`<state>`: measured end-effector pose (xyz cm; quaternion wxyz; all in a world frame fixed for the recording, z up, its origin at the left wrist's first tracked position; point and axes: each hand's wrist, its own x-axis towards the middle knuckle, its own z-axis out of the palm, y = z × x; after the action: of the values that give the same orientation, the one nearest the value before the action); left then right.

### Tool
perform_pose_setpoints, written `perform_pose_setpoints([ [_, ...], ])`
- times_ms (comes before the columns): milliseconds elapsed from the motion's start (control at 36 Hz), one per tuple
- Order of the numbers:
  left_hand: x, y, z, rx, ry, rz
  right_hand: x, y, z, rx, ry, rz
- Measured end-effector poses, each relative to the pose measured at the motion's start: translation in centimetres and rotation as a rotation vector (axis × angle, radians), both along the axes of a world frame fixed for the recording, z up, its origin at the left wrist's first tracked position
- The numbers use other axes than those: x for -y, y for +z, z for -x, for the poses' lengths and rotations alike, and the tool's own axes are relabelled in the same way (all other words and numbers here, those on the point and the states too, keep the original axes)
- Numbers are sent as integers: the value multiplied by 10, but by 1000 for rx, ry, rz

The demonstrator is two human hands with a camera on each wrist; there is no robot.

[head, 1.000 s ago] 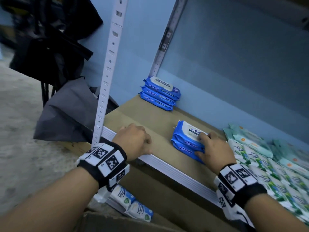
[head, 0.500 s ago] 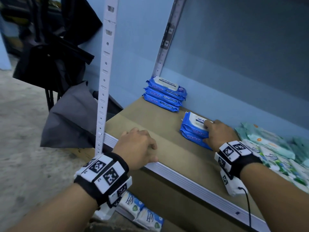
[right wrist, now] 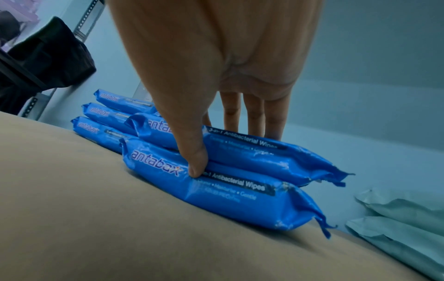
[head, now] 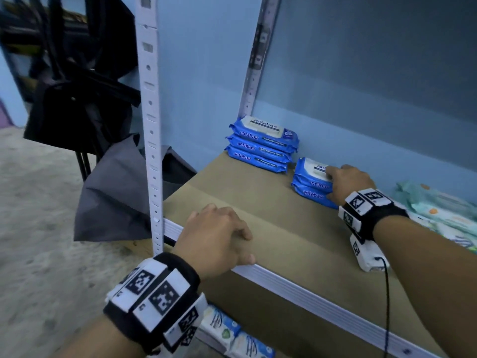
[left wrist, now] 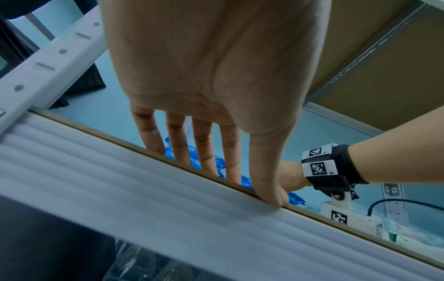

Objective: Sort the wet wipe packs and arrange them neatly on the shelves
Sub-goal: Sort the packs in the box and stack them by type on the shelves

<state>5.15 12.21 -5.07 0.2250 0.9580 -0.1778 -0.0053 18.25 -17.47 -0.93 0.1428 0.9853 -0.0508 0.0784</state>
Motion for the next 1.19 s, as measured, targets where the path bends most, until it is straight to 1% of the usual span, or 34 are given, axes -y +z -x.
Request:
perform_pose_setpoints([
  [250, -2, -2, -7, -30, 10, 40, 11, 1, -29, 7, -6, -51],
  [472, -3, -7, -8, -3, 3, 37, 17, -1, -54, 3, 1, -64],
  [750, -6, -14, -13, 9, -17, 59, 21, -1, -67, -3, -4, -57],
  [861, -8, -16, -11, 37, -27, 69, 18, 4, -62, -38, -24, -76],
  [1000, -12, -21, -5, 94, -79, 24, 14, 6, -41, -163, -92, -85],
  [1083, -13, -22, -1, 129, -97, -15, 10, 3, -18, -132, -107, -71],
  [1139, -13, -22, 1, 141, -99, -36, 1, 3, 4, -82, -53, -87],
  [1194, -12, -22, 3, 137, -96, -50, -8, 5, 25, -72, 2, -140],
])
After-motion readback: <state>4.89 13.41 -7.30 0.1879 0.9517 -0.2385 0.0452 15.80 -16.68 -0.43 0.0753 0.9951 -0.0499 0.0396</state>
